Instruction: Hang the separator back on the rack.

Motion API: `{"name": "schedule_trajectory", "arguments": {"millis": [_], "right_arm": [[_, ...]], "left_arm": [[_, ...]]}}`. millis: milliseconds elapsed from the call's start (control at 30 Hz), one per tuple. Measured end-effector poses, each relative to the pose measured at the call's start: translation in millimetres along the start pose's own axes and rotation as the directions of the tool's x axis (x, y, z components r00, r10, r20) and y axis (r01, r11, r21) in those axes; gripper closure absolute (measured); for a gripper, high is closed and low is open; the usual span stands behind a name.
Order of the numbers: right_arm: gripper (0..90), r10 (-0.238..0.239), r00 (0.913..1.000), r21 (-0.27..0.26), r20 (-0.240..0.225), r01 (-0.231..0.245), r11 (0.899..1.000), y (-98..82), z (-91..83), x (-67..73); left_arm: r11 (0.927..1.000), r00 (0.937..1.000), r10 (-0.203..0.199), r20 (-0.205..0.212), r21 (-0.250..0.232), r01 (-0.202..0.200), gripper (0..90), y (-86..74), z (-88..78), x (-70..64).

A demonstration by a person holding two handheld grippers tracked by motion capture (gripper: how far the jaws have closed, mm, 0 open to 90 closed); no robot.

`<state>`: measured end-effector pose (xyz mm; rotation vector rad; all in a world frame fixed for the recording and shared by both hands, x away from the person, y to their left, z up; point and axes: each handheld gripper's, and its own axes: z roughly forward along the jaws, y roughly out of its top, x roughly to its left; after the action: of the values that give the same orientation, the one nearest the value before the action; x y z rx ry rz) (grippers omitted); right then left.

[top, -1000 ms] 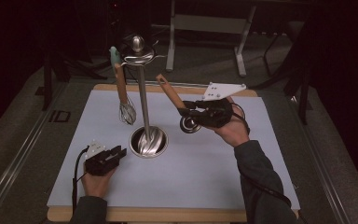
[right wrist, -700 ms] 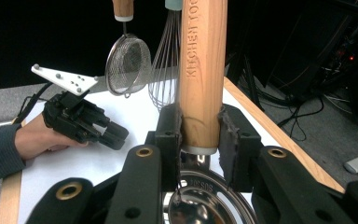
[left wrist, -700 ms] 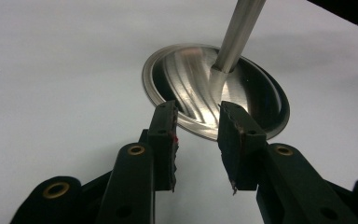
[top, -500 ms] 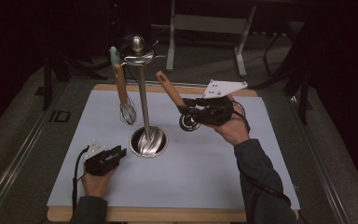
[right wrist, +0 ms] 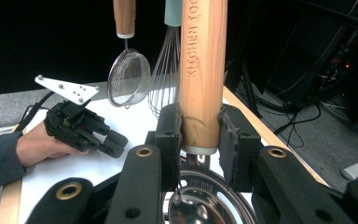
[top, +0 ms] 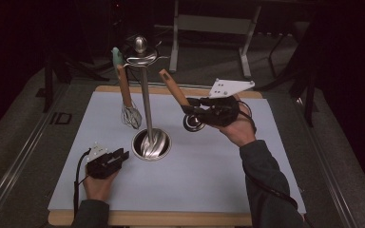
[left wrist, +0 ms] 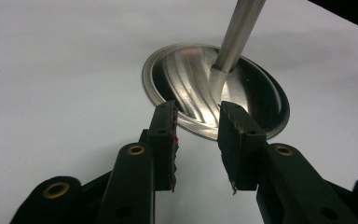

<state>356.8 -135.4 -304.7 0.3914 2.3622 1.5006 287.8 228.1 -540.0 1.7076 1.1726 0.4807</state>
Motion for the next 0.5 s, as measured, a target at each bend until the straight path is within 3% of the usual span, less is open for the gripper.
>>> {"name": "schedule_trajectory", "arguments": {"millis": [500], "right_arm": [[71.0, 0.006, 1.0000, -0.021, -0.001, -0.006, 1.000, 4.2, -2.6, -1.1]], "left_arm": [[1.0000, 1.0000, 0.001, -0.001, 0.000, -0.001, 67.7, 0.0, 0.0, 0.1]]}}
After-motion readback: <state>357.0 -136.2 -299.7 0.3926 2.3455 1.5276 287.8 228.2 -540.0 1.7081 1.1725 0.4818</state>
